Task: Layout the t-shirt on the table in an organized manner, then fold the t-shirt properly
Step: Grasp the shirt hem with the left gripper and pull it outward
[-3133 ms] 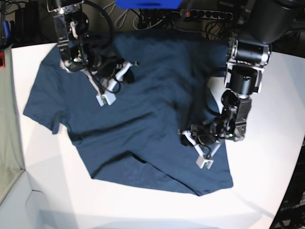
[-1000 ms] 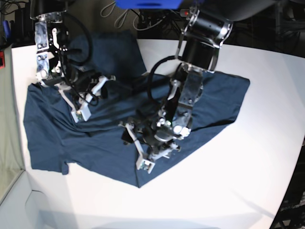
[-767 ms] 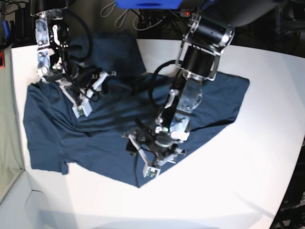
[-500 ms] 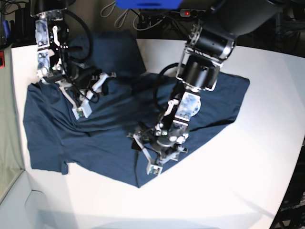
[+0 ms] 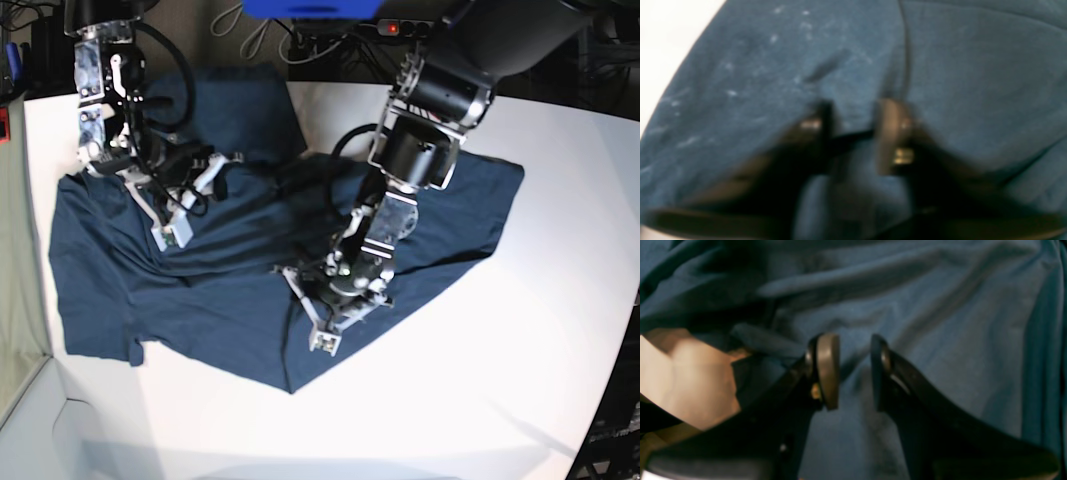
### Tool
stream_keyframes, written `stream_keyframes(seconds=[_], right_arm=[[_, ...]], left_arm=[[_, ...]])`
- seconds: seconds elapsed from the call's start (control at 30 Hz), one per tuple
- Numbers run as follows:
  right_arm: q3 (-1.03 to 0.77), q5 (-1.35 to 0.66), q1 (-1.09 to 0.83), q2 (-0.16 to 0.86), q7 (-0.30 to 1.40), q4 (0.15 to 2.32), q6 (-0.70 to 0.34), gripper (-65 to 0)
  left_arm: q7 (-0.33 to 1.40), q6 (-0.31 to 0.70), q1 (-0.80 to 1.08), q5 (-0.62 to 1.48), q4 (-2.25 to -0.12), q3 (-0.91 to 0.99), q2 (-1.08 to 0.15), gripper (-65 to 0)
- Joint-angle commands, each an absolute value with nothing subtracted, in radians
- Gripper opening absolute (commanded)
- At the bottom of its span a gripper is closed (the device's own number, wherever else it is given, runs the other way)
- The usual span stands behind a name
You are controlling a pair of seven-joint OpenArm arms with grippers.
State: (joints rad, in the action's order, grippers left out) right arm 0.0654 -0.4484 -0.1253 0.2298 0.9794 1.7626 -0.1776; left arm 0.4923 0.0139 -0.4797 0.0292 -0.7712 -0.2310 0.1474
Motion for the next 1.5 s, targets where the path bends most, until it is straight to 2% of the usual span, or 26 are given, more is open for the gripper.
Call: stream_keyframes(seconds=[0.0,0.07,0.13,0.2,0.33,0.5,0.63,0.77,1.1,1.37,1.4,1.47], right_arm=[[0.062,-0.455,-0.111,0.234,0.958,1.779,-0.176,-47.7],[0.062,-0.455,-0.111,0.232,0.958,1.779,-0.176,-47.7],[0.062,-0.455,-0.111,0.232,0.958,1.779,-0.176,-47.7],[0.064,-0.455,-0.111,0.234,0.958,1.778,-0.176,-47.7],[0.064,-0.453,-0.111,0.239,0.957,1.778,-0.176,-47.7],[0.064,-0.453,-0.11,0.24,0.955,1.776,-0.176,-47.7],[0.064,-0.453,-0.11,0.234,0.955,1.776,-0.176,-47.7],[0.082,-0.453,-0.111,0.234,0.955,1.776,-0.177,-47.7],[0.142,-0.453,-0.159,0.234,0.957,1.779,-0.177,-47.7],[0.134,-0.453,-0.199,0.24,0.955,1.778,-0.177,-47.7],[0.134,-0.453,-0.203,0.24,0.955,1.778,-0.177,-47.7],[0.134,-0.453,-0.208,0.24,0.955,1.778,-0.177,-47.7]], left_arm=[[0.472,0.01,-0.513,0.028,-0.785,-0.228,0.157,-62.9],[0.472,0.008,-0.513,0.028,-0.785,-0.228,0.157,-65.0],[0.472,0.008,-0.513,0.028,-0.797,-0.228,0.157,-62.0],[0.481,0.008,-0.512,0.033,-0.829,-0.226,0.157,-65.0],[0.532,0.008,-0.479,0.035,-1.027,-0.16,0.148,-64.7],[0.639,0.016,-0.464,0.035,-1.25,0.007,0.081,-64.7],[0.645,0.018,-0.492,0.036,-1.251,0.061,0.007,-64.7],[0.633,0.018,-0.549,0.036,-1.15,0.068,-0.022,-64.7],[0.427,0.018,-0.817,0.028,-0.694,0.059,-0.015,-64.7],[0.271,0.018,-0.906,0.027,-0.461,0.059,-0.047,-64.4],[0.265,0.018,-0.908,0.027,-0.455,0.059,-0.048,-63.9],[0.263,0.018,-0.908,0.027,-0.456,0.059,-0.05,-58.9]])
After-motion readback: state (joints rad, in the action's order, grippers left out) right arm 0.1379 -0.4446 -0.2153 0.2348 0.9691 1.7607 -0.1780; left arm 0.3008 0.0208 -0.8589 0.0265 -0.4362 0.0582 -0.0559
